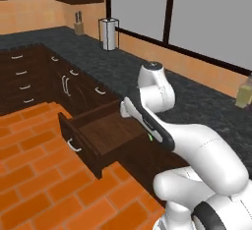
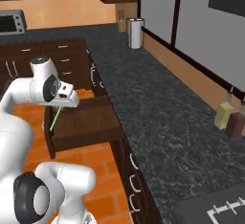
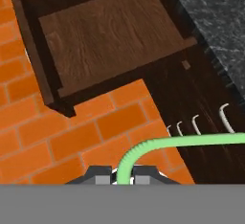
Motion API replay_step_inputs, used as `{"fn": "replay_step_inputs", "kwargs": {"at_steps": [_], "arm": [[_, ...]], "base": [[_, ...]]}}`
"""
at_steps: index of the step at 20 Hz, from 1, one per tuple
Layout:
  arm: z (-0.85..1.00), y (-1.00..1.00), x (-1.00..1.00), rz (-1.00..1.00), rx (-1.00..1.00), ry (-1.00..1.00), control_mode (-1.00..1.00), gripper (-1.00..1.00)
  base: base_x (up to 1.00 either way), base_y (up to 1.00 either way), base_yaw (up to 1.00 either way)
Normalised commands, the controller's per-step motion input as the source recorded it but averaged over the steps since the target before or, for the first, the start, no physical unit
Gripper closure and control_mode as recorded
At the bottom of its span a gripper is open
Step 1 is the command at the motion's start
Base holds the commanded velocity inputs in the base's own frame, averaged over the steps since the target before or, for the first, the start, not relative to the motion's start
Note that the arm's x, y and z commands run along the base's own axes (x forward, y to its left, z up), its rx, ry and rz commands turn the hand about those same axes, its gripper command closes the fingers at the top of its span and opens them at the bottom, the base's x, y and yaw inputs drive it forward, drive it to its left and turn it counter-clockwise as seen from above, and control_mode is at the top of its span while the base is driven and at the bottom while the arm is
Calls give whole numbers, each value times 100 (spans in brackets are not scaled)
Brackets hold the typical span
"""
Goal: Take a straw from the drawer in front and place it inside the glass cup on the dining counter.
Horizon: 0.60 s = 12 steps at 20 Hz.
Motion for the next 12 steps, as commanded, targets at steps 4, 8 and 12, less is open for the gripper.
{"fn": "replay_step_inputs", "kwargs": {"at_steps": [4, 8, 12], "arm": [[0, 0, 0, 0, 0, 0, 100, 100], [0, 0, 0, 0, 0, 0, 100, 100], [0, 0, 0, 0, 0, 0, 100, 100]], "base": [[-94, 20, 56], [-30, 46, 85], [-2, 72, 68]]}}
